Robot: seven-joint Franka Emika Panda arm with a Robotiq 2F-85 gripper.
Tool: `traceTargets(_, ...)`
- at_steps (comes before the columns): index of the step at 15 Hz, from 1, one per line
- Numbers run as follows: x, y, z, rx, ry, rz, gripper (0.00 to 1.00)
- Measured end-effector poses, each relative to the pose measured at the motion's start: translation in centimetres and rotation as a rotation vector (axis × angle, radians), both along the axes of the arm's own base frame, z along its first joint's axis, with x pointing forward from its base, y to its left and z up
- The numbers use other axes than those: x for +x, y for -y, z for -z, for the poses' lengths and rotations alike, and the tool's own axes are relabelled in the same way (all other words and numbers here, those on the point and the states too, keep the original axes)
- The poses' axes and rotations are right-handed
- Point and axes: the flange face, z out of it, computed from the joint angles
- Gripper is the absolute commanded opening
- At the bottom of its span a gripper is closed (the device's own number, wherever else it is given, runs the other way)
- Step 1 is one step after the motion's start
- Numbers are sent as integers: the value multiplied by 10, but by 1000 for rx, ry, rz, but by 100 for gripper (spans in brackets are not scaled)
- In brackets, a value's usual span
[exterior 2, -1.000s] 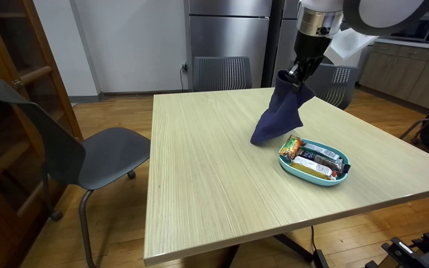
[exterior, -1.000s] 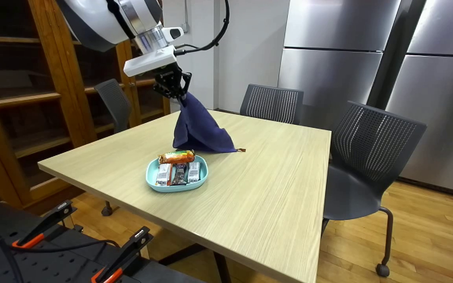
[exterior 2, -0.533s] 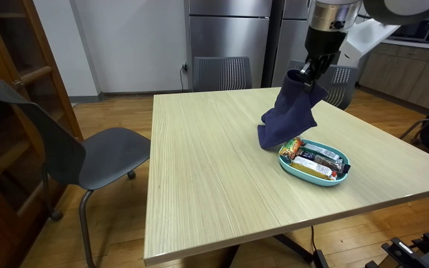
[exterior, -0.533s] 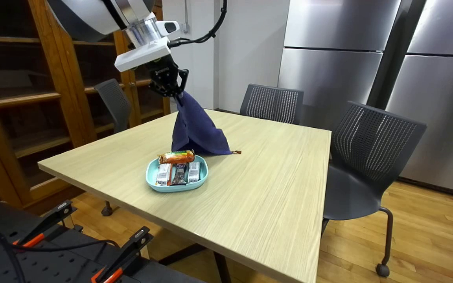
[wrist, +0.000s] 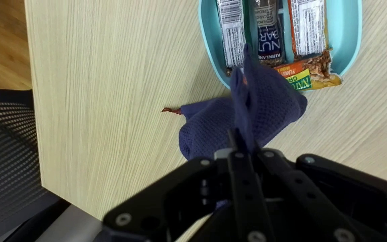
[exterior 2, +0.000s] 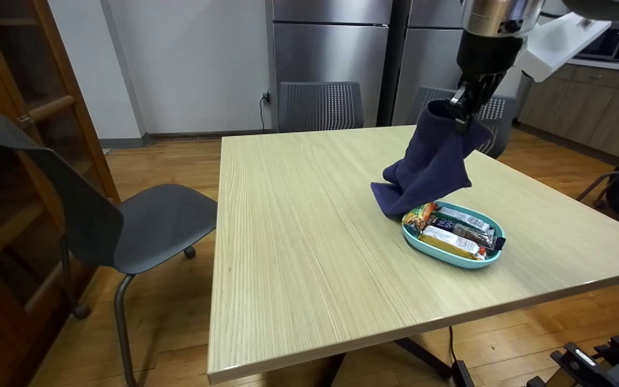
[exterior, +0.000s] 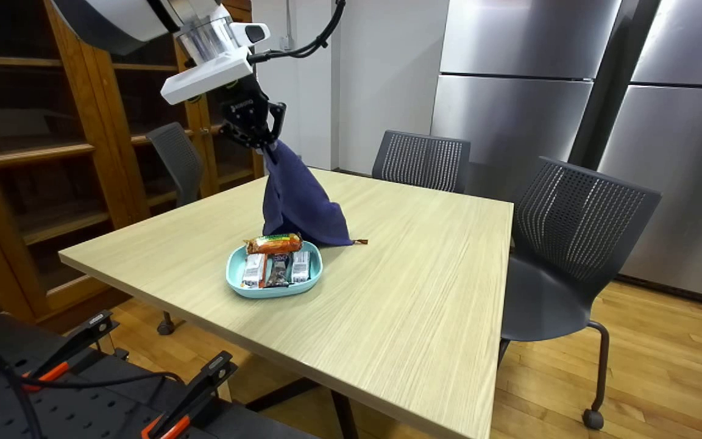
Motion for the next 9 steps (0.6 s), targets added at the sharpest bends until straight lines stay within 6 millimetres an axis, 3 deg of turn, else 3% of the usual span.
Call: traceTargets(9,-25,14,18,27,-73,42,1)
